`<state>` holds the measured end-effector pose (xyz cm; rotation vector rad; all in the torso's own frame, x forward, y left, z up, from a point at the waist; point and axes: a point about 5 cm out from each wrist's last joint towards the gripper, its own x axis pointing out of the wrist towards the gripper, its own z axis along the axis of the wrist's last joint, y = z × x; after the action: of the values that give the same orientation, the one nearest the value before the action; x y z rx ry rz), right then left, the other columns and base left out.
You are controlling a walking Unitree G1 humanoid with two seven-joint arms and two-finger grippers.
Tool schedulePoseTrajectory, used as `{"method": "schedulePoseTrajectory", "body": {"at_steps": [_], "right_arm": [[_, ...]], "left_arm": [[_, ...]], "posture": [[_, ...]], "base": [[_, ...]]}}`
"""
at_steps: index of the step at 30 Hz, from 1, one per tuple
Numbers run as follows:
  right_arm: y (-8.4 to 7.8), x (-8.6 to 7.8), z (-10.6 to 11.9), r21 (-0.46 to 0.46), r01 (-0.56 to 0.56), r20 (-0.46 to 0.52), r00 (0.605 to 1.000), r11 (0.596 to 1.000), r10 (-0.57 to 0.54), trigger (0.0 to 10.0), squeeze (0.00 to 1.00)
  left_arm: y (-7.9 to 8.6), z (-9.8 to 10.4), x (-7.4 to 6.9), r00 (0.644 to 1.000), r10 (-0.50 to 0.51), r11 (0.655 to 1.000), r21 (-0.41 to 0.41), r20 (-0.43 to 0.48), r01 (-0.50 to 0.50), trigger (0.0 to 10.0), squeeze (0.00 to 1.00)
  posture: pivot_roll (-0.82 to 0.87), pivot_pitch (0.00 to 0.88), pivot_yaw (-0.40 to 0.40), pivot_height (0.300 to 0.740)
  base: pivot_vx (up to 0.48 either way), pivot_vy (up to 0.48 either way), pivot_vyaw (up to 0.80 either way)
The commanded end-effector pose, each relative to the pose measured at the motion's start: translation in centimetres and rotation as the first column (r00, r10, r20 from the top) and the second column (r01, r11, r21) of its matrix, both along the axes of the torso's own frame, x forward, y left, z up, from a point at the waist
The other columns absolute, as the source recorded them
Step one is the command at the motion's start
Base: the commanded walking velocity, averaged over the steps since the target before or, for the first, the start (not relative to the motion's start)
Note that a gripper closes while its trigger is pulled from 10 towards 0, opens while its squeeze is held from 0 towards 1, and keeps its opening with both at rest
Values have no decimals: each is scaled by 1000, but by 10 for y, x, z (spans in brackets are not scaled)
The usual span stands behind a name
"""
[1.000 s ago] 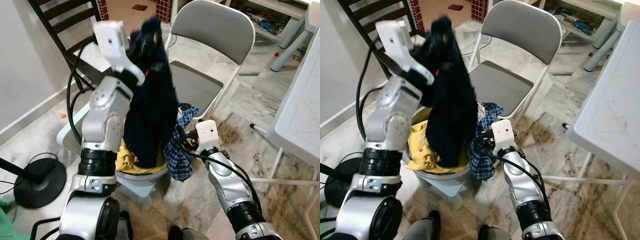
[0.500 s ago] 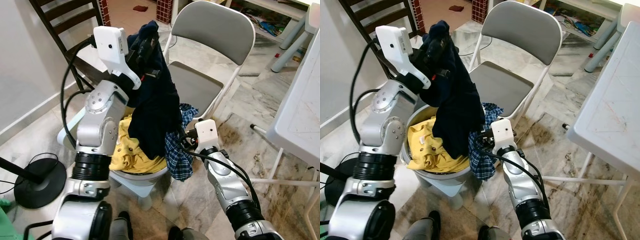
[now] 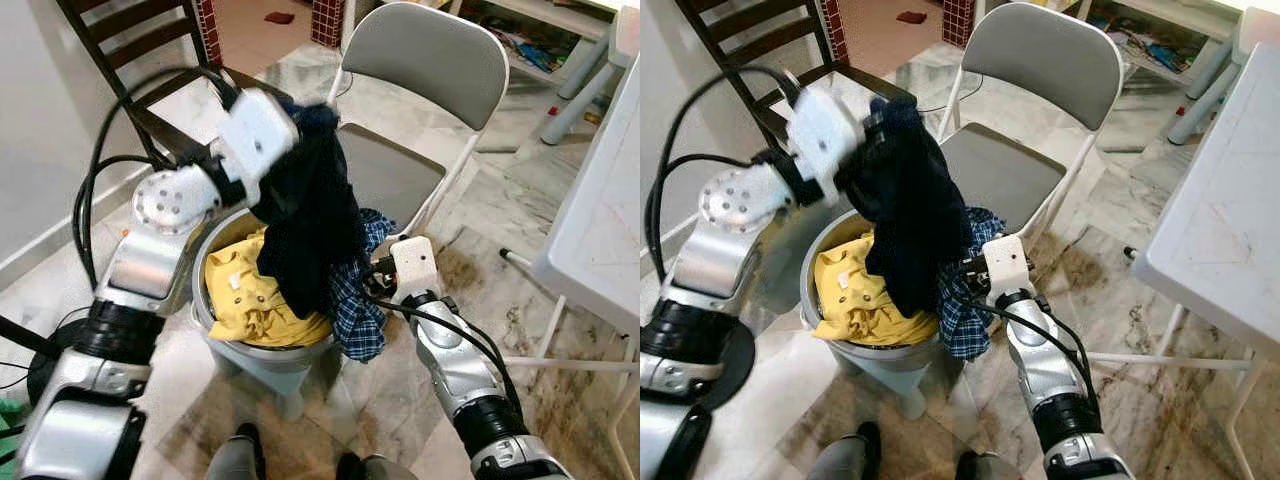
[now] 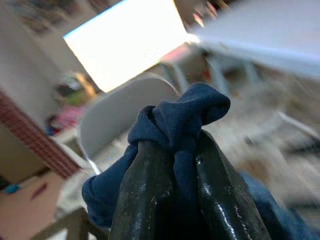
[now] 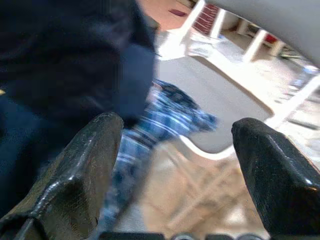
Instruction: Hang hanger
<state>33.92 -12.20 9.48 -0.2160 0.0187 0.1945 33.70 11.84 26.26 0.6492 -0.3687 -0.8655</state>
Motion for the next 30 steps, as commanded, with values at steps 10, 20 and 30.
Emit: {"method": "schedulePoseTrajectory", "body": {"at_steps": [10,20,30], "right_arm": [[-28,9,11,-69,154,62,987,986,-150,10000,0],[-21,9,14,-69,137,84,988,988,-131,10000,0],[-19,5,13,-60,119,87,990,991,-114,10000,0]], "left_arm": [[-16,-70,-35,942,-204,931,244,-265,270,0,0],[-74,-132,-53,850,-335,851,257,-407,459,0,0],[-80,-150,-49,918,-264,882,312,-295,353,10000,0]], "posture": [[189,191,-97,740],[173,194,-94,740],[153,204,-87,740]], "base": [[0,0,0],[0,0,0],[0,0,0]]}}
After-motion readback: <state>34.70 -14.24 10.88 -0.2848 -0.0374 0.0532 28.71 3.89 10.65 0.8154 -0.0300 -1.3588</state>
